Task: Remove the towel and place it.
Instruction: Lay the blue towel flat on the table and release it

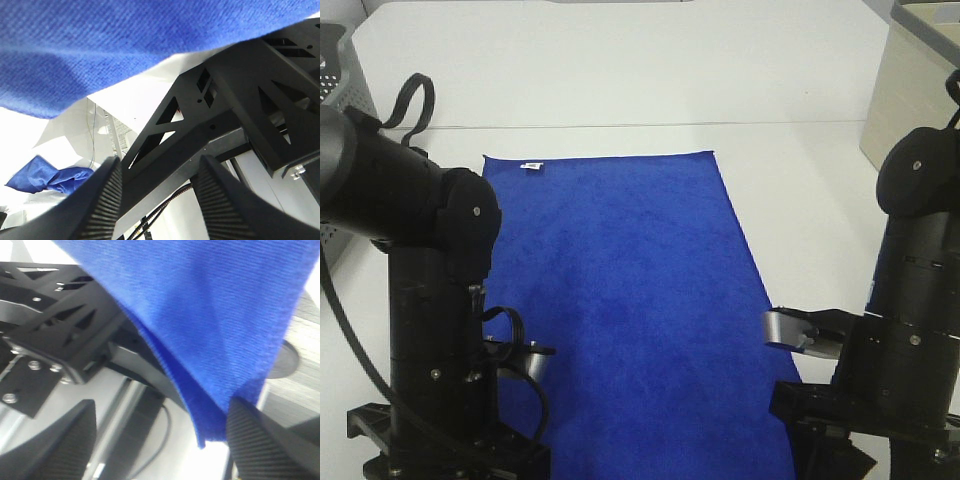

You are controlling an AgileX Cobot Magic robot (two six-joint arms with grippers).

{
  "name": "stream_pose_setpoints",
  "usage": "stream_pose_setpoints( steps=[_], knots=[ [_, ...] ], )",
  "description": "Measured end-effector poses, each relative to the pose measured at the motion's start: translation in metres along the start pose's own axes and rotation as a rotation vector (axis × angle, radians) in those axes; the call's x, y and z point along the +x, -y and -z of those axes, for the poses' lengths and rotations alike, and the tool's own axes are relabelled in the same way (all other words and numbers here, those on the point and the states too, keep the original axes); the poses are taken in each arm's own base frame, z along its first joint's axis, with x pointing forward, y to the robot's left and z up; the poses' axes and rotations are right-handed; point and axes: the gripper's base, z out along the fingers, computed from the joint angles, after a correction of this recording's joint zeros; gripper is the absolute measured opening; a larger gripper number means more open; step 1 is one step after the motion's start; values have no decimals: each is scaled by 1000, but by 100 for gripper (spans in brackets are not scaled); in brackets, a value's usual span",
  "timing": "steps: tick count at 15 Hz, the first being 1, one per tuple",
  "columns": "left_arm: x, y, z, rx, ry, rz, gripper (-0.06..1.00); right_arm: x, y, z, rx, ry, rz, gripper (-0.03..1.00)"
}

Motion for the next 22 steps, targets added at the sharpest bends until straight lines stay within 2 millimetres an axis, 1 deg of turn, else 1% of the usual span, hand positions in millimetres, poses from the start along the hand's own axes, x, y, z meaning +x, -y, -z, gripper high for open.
stream_pose_setpoints(
  steps=[3, 8, 12, 14, 16, 17, 18, 19, 20, 21, 22],
  knots=[
    [0, 0, 0, 0, 0, 2, 46, -2, -8, 0, -92, 21, 31, 72],
    [0, 0, 0, 1, 0, 11, 46, -3, -9, 3, -81, 28, 65, 72],
    [0, 0, 0, 1, 0, 47, 46, -17, -14, 33, 43, 123, 90, 72],
    [4, 2, 6, 3, 23, 53, 46, -25, -22, 53, 79, 193, 114, 72],
    [11, 10, 25, 11, 101, 28, 46, -31, -32, 75, 87, 270, 141, 72],
    [14, 13, 39, 13, 152, 16, 47, -33, -39, 87, 90, 317, 163, 72],
    [14, 14, 55, 10, 211, 19, 50, -35, -45, 103, 89, 371, 184, 72],
    [14, 10, 74, -18, 281, 36, 59, -37, -49, 120, 75, 431, 188, 71],
    [13, 4, 92, -52, 344, 52, 68, -37, -46, 137, 61, 487, 171, 70],
    [10, -1, 109, -75, 401, 62, 73, -37, -42, 154, 48, 541, 154, 69],
    [8, -5, 124, -76, 451, 67, 75, -35, -37, 172, 36, 601, 138, 69]
  ],
)
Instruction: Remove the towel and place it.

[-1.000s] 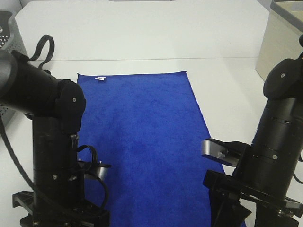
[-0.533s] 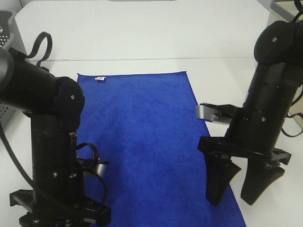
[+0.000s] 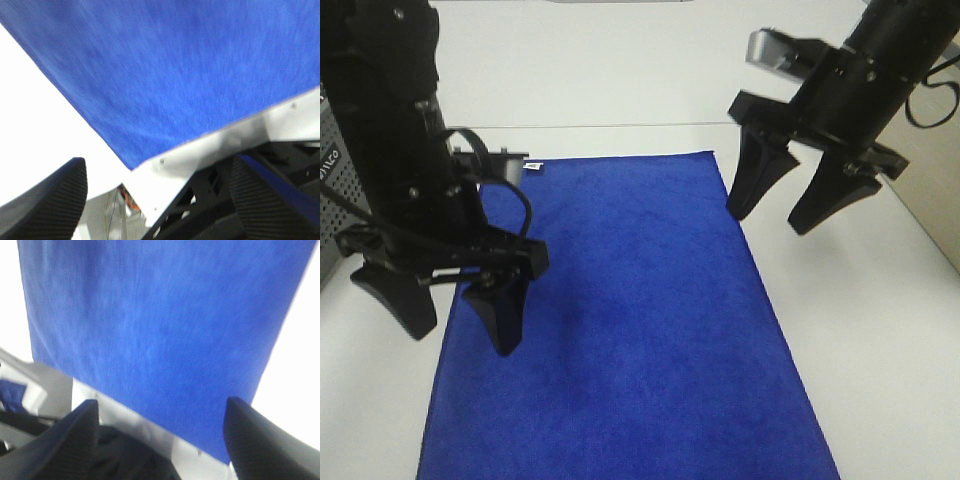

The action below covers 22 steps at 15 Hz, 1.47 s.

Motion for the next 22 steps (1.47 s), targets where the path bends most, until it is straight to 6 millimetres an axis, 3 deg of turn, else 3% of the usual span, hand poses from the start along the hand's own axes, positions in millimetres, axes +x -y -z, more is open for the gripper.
stream_pose_setpoints(
  steps=[2, 5, 7, 10, 14, 18, 22],
  knots=[
    [-18, -14, 29, 10, 107, 35, 75, -12, 13, 31, 4, 110, -31, 69],
    [-35, -59, 69, -10, 247, 134, 75, -24, 17, 68, 95, 234, 9, 69],
    [-39, -94, 90, -14, 312, 215, 75, -28, 13, 81, 114, 287, 27, 69],
    [-45, -136, 109, -15, 378, 286, 75, -33, 13, 79, 89, 308, -4, 69],
    [-81, -155, 102, -12, 453, 279, 75, -65, 26, 61, 95, 354, -8, 68],
    [-132, -167, 75, 50, 501, 256, 75, -105, 38, 46, 97, 370, 2, 67],
    [-172, -174, 57, 67, 537, 251, 75, -135, 62, 32, 93, 365, -22, 65]
  ],
)
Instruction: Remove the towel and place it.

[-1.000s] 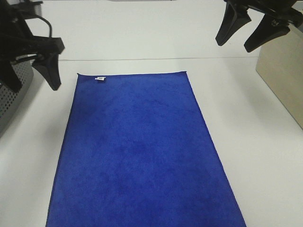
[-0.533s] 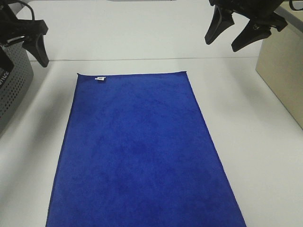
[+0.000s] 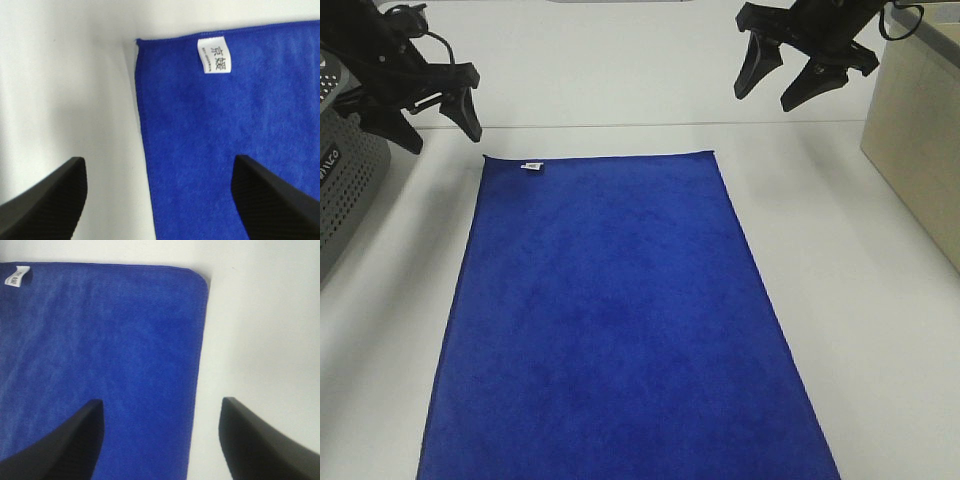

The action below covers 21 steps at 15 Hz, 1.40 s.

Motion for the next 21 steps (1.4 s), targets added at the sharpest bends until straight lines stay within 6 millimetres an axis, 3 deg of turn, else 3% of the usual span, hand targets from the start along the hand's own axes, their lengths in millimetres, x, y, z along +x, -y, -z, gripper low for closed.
stream_pose_setpoints(
  steps=[3, 4, 7, 9, 15, 21],
  knots=[
    [-6, 3, -24, 22, -10, 13, 75, -3, 17, -24, 0, -44, 5, 65],
    [-5, 0, -38, 20, -21, 19, 75, -1, 23, -44, -11, -87, 17, 65],
    [-4, -4, -51, 15, -30, 25, 75, -1, 30, -61, -10, -90, 15, 64],
    [-6, -9, -66, 11, -10, 29, 75, 0, 39, -84, -5, -88, 4, 64],
    [-6, -34, -80, -19, -18, 60, 75, -10, 42, -103, -43, 20, 43, 63],
    [-7, -36, -83, -27, -3, 45, 75, -21, 50, -130, -67, 51, 48, 63]
  ],
)
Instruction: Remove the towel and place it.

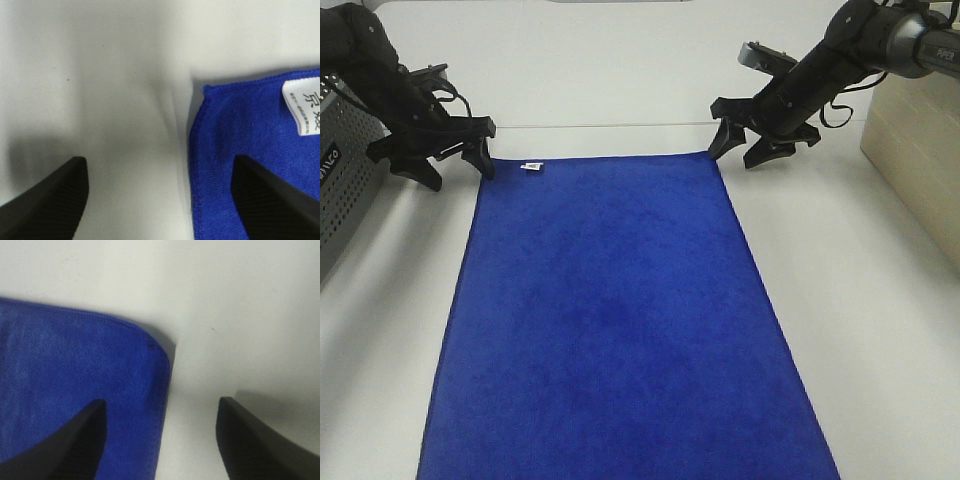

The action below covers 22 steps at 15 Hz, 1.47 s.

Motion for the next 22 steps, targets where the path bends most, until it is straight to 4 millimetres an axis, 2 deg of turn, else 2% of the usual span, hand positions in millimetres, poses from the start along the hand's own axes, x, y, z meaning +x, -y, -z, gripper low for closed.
stream_pose_setpoints(
  steps=[3, 10, 13, 18, 22],
  knots=[
    [0, 0, 0, 0, 2, -16, 75, -1, 5, -12, -11, 4, -8, 63],
    [1, 1, -1, 4, -4, -76, 75, -1, 6, -16, -17, 9, -13, 63],
    [3, 16, -7, 33, -7, -90, 75, -1, 0, -18, -7, 1, 9, 63],
    [8, 54, -24, 91, 36, -122, 74, 1, -18, -31, -17, -6, 41, 63],
    [8, 63, -28, 110, 59, -114, 63, 2, -32, -38, -24, -10, 65, 57]
  ],
)
